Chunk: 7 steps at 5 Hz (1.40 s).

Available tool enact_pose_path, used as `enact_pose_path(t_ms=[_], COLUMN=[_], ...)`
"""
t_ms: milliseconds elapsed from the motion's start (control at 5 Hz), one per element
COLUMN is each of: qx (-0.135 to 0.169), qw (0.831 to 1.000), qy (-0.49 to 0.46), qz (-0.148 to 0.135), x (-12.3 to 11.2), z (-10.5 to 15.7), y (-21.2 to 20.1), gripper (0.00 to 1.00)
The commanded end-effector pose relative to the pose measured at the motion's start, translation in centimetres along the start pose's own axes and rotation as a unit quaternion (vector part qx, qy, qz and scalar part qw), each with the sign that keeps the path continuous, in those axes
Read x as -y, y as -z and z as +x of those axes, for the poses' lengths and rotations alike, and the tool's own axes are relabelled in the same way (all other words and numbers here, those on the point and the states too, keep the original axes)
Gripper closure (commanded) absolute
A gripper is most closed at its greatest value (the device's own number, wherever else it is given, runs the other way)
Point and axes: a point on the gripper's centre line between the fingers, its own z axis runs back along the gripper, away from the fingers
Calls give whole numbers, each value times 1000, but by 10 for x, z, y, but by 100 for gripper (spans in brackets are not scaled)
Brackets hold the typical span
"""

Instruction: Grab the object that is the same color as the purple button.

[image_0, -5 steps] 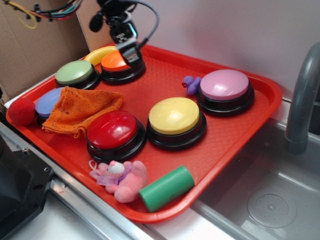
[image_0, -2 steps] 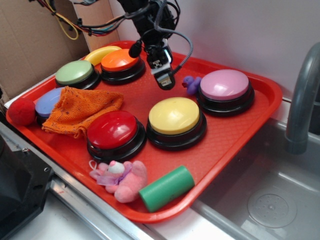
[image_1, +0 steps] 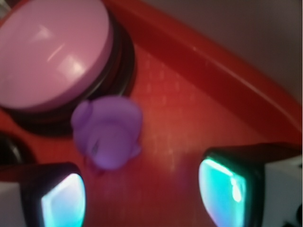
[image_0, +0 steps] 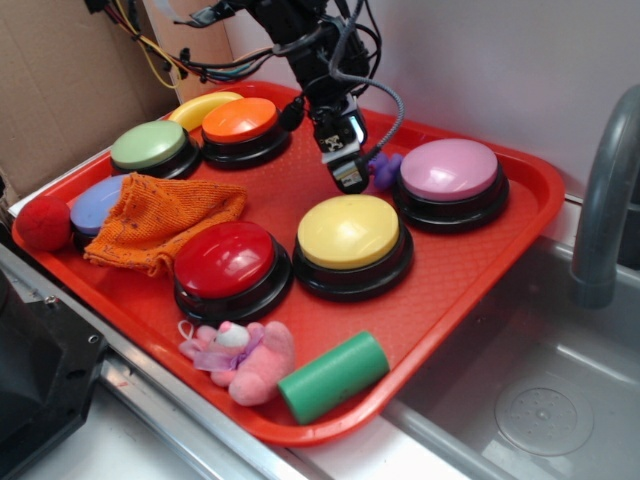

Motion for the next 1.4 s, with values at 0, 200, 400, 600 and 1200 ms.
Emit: enact_pose_path(t_ms=[0, 200, 400, 600, 1200], qx=[21, 23, 33, 32, 22], qw=[999, 999, 998, 998, 999], qy=[39, 39, 45, 48, -20], qz=[1, -9, -24, -26, -17], x=[8, 9, 7, 7, 4], z=[24, 25, 25, 26, 17], y=[-4, -2, 2, 3, -20], gripper=[0, 0, 100, 100, 100])
